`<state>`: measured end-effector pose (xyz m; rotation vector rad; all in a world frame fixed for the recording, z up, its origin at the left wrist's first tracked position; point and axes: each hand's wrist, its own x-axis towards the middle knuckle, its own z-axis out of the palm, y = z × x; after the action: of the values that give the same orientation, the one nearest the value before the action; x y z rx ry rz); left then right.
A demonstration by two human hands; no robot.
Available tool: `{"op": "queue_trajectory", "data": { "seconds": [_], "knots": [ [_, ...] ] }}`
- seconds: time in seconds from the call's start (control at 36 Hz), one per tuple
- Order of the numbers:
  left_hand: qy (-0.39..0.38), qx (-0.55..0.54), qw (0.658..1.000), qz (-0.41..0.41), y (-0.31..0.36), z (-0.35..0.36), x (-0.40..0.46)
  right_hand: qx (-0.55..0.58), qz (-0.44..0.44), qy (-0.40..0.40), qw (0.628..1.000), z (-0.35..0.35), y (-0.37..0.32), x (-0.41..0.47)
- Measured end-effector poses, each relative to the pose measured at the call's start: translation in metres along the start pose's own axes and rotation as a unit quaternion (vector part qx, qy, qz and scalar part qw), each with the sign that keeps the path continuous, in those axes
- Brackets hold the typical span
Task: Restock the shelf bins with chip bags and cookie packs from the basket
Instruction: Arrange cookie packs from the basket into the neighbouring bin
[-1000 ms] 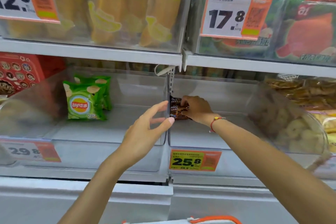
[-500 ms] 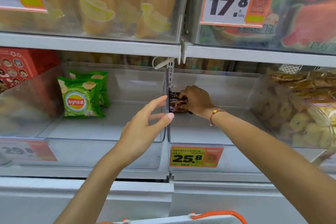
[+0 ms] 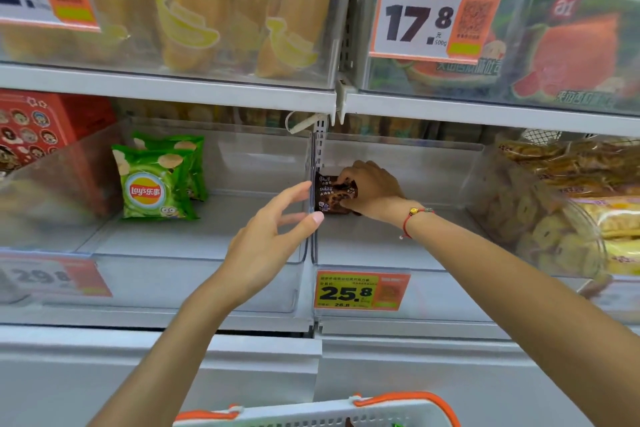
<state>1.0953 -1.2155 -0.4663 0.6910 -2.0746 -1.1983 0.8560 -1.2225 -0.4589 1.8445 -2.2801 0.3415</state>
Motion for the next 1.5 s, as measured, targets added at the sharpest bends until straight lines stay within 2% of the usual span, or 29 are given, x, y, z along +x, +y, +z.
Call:
{"op": "queue_trajectory", "data": {
  "seconds": [0.14, 0.28, 0.39, 0.47, 0.53, 0.61, 0.69, 0.78, 0.86, 0.94, 1.0, 1.06, 1.11, 1.19, 1.28, 1.39, 1.5],
  "knots": [
    [0.06, 0.075, 0.995, 0.009, 0.012, 0.005, -0.011, 0.051, 0.003, 0.017, 0.999, -0.023, -0.006, -0.041],
    [0.154, 0.094, 0.983, 0.034, 0.018, 0.011, -0.02, 0.12, -0.013, 0.04, 0.992, -0.047, -0.014, -0.101],
    [0.235, 0.133, 0.958, 0.092, 0.027, 0.023, -0.041, 0.156, -0.014, 0.099, 0.983, -0.059, -0.023, -0.156],
    [0.242, 0.137, 0.954, 0.111, 0.03, 0.034, -0.065, 0.187, -0.014, 0.138, 0.973, -0.058, -0.031, -0.194],
    [0.21, 0.145, 0.962, 0.094, 0.027, 0.041, -0.08, 0.202, 0.005, 0.13, 0.971, -0.051, -0.033, -0.219],
    [0.111, 0.178, 0.977, 0.038, 0.016, 0.051, -0.098, 0.236, 0.032, 0.084, 0.968, -0.031, -0.032, -0.253],
    [-0.027, 0.225, 0.973, -0.043, -0.001, 0.064, -0.109, 0.242, 0.083, -0.04, 0.966, -0.008, -0.024, -0.276],
    [-0.18, 0.251, 0.943, -0.122, -0.024, 0.079, -0.116, 0.215, 0.121, -0.192, 0.95, 0.017, -0.017, -0.293],
    [-0.319, 0.28, 0.89, -0.167, -0.045, 0.097, -0.127, 0.141, 0.122, -0.328, 0.926, 0.039, -0.018, -0.307],
    [-0.392, 0.319, 0.847, -0.167, -0.063, 0.117, -0.136, 0.118, 0.159, -0.427, 0.882, 0.062, -0.02, -0.321],
    [-0.412, 0.329, 0.835, -0.157, -0.075, 0.132, -0.14, 0.112, 0.191, -0.461, 0.859, 0.076, -0.019, -0.329],
    [-0.421, 0.312, 0.838, -0.154, -0.082, 0.148, -0.143, 0.113, 0.219, -0.47, 0.847, 0.087, -0.019, -0.335],
    [-0.409, 0.261, 0.858, -0.17, -0.082, 0.165, -0.145, 0.128, 0.238, -0.444, 0.854, 0.095, -0.02, -0.34],
    [-0.361, 0.223, 0.887, -0.182, -0.085, 0.184, -0.146, 0.147, 0.234, -0.372, 0.886, 0.103, -0.018, -0.345],
    [-0.348, 0.219, 0.895, -0.172, -0.092, 0.189, -0.142, 0.186, 0.233, -0.362, 0.883, 0.097, -0.005, -0.342],
    [-0.329, 0.168, 0.909, -0.195, -0.095, 0.184, -0.134, 0.319, 0.293, -0.381, 0.817, 0.069, 0.015, -0.329],
    [-0.273, 0.086, 0.92, -0.266, -0.085, 0.166, -0.123, 0.453, 0.295, -0.406, 0.737, 0.031, 0.029, -0.318]
  ]
}}
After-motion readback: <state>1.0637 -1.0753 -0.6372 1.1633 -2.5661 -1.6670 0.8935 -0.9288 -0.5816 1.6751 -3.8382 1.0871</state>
